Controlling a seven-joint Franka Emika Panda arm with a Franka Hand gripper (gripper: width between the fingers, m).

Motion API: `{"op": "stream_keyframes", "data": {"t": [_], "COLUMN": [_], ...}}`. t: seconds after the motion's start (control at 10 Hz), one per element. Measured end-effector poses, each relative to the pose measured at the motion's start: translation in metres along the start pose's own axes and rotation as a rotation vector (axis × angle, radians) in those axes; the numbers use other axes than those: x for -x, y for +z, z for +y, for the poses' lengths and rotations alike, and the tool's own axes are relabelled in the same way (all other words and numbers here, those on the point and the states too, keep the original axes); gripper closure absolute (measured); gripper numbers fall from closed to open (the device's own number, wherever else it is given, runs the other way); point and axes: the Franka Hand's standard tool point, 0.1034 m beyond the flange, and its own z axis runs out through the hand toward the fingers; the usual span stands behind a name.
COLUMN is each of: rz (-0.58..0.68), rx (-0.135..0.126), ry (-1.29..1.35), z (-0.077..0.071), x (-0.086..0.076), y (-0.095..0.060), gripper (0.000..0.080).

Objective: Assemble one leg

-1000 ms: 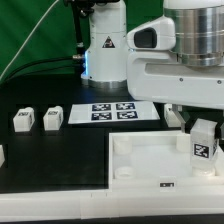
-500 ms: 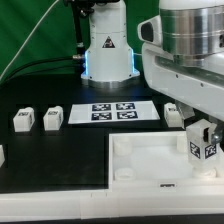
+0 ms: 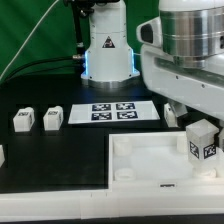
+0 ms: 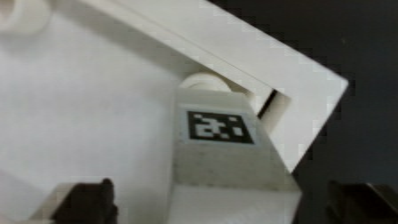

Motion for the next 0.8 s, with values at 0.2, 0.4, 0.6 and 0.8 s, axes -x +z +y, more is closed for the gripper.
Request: {"op": "stream_keyframes", "data": {"t": [0.2, 0.4, 0.6, 0.8], "rz": [0.000, 0.000, 0.000, 0.000], "rx": [0.001, 0.003, 0.004, 0.004], "ry": [-0.280, -0.503, -0.666, -0.892], "z": [-0.0003, -0.0002, -0.0005, -0.0005], "x": [0.0008, 0.0014, 0.0020, 0.0017], "y": [0.0002, 0.0003, 0.0004, 0.0002], "gripper": [0.0158, 0.0152, 0.0151, 0.0151]}}
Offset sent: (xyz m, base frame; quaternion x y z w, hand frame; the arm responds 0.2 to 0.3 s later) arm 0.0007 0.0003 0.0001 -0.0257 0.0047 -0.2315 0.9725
